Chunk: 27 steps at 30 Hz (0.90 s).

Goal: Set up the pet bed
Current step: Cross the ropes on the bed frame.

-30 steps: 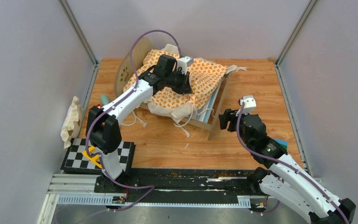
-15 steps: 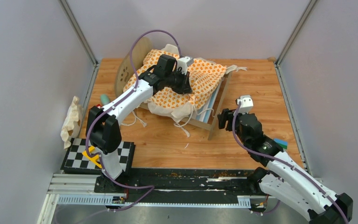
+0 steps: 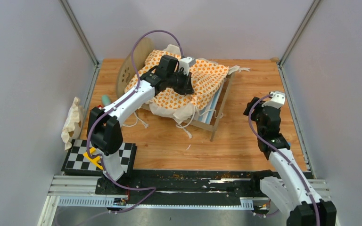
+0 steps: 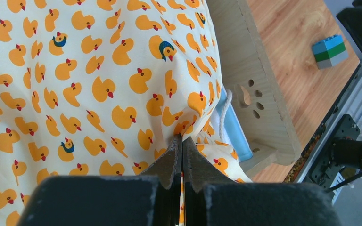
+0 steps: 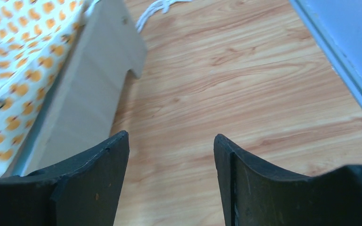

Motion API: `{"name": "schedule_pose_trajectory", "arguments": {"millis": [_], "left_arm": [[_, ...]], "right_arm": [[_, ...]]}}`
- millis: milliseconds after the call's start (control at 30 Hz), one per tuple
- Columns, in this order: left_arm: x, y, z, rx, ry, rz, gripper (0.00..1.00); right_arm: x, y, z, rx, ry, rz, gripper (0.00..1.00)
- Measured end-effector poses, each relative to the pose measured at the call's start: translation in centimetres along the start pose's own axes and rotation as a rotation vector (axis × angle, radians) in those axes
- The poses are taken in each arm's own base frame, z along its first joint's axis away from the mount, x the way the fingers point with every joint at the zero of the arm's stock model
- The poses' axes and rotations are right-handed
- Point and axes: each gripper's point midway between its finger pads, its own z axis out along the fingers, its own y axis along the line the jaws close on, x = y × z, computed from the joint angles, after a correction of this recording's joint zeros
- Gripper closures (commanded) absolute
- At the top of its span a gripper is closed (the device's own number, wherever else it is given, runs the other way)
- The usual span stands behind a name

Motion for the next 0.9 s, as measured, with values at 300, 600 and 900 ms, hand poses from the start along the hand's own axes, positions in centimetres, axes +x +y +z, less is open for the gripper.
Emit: {"name": "schedule_pose_trajectory", "arguments": {"millis": [300, 600, 900], "left_arm": [[0.0, 0.0, 0.0, 0.0, 0.0, -0.001, 1.0], [0.0, 0.0, 0.0, 0.0, 0.0, -0.001, 1.0], [0.0, 0.0, 0.0, 0.0, 0.0, -0.003, 1.0]], "right_arm": [[4.9, -6.3, 6.0, 0.115, 0.095, -0.009, 0.25], [7.3, -6.8, 6.9, 0.055, 0.018, -0.142, 0.24], [10.1, -5.9, 7.4, -0.028, 0.022, -0.224, 0.0]]}}
